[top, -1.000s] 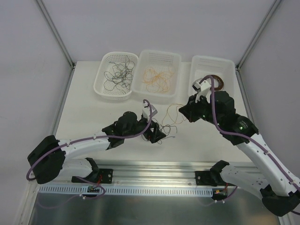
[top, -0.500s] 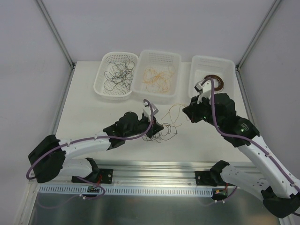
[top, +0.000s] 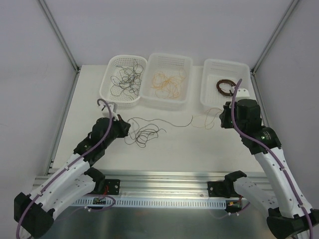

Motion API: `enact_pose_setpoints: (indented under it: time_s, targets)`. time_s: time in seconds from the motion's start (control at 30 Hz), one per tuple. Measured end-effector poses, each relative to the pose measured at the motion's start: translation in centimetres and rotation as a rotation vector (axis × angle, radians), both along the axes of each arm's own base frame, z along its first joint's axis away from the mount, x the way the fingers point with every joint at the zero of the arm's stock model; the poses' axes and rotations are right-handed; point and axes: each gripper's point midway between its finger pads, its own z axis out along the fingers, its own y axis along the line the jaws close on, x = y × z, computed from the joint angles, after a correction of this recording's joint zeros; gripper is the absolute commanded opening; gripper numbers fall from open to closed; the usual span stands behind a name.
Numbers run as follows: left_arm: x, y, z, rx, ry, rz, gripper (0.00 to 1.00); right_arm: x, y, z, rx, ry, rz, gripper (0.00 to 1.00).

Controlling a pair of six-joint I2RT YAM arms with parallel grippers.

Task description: Untangle the cables

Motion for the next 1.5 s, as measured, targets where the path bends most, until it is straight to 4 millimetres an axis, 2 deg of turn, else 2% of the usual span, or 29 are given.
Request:
enact_pose_setpoints:
  time_s: [0.13,0.23,0.47,0.57,0.67,0.7,0.77,0.8,0.9,1.07,1.13,1.2,1.27,1.33,1.37,1.4,1.5]
  targets:
    - [0.1,6.1,-3.1,-0.001,0.142,0.266,0.00,0.1,-1.4,0.0,-0.001,0.005,-0.050,0.01]
    - [-0.9,7.8,-5.4,0.001,0.232,0.343,0.00,0.0,-1.2,0.2,0.009,0.006,-0.038,0.01]
    - [-1.9,8.0,-8.7,0.055,0.375,0.359,0.00,0.2,0.0,2.8,0.043,-0.037,0.037,0.01]
    - [-2.2,7.2,-9.8,0.059,0.430,0.317,0.00,0.6,1.2,4.0,0.073,-0.052,0.089,0.01]
    - [-2.8,5.4,-10.5,0.051,0.506,0.218,0.18,1.7,3.0,5.1,0.116,-0.065,0.157,0.01]
    - [-2.9,4.7,-10.5,0.043,0.529,0.176,0.36,2.3,3.6,5.3,0.127,-0.067,0.176,0.01]
    - [-3.0,3.2,-10.0,0.025,0.549,0.090,0.61,3.9,4.8,5.6,0.143,-0.068,0.202,0.01]
    - [-3.0,2.7,-9.6,0.013,0.550,0.059,0.78,4.6,5.3,5.6,0.147,-0.068,0.212,0.01]
    - [-3.0,1.5,-7.5,-0.015,0.529,-0.023,0.97,7.7,7.1,5.6,0.159,-0.069,0.238,0.01]
    - [-2.0,0.9,-2.1,0.005,0.427,-0.096,0.99,13.9,10.1,5.6,0.179,-0.080,0.252,0.01]
    - [-1.5,0.9,0.1,0.022,0.359,-0.122,0.99,17.0,11.6,5.7,0.189,-0.095,0.253,0.01]
    - [-1.4,1.2,1.3,0.047,0.301,-0.139,0.99,20.3,13.0,5.4,0.197,-0.111,0.249,0.03]
    - [-1.4,1.8,1.5,0.084,0.273,-0.136,0.99,23.2,14.3,4.7,0.203,-0.120,0.246,0.05]
    - [-1.4,2.5,1.1,0.124,0.269,-0.119,0.99,25.5,15.3,3.5,0.209,-0.115,0.241,0.18]
    - [-1.4,2.9,0.8,0.143,0.271,-0.108,0.99,26.6,15.9,2.8,0.213,-0.112,0.239,0.28]
    - [-1.5,3.2,0.4,0.154,0.275,-0.101,0.99,27.5,16.4,1.8,0.217,-0.103,0.236,0.53]
    - [-1.9,4.0,-1.0,0.189,0.295,-0.079,0.99,29.6,17.5,-0.8,0.221,-0.074,0.235,0.76]
